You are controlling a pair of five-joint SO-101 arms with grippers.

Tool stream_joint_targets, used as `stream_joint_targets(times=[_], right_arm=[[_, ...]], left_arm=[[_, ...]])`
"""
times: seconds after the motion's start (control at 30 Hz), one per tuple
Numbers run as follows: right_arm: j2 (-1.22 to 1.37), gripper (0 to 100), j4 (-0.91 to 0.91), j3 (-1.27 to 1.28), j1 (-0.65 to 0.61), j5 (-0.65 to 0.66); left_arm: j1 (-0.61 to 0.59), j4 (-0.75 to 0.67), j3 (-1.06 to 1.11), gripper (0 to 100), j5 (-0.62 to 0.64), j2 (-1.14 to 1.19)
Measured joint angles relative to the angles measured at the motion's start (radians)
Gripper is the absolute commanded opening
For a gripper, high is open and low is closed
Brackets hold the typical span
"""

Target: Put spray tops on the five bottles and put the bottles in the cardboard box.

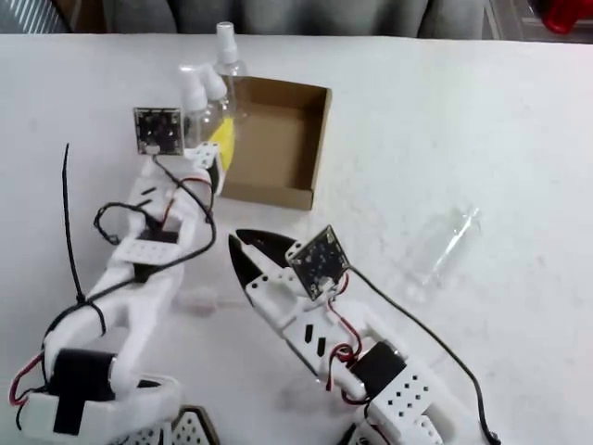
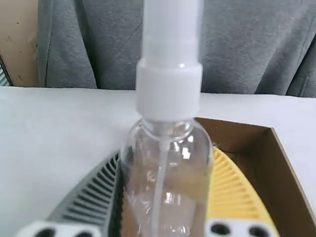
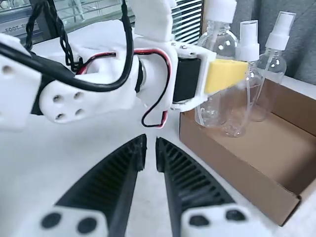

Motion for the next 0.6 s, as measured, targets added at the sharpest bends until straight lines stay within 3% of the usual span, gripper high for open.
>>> stream_joint_targets(times=[0.6], right_arm=[[0.000, 1.5, 0.000, 0.000, 0.000, 0.000]], left_arm=[[-0.006, -0.089, -0.084, 2, -0.003, 0.222]])
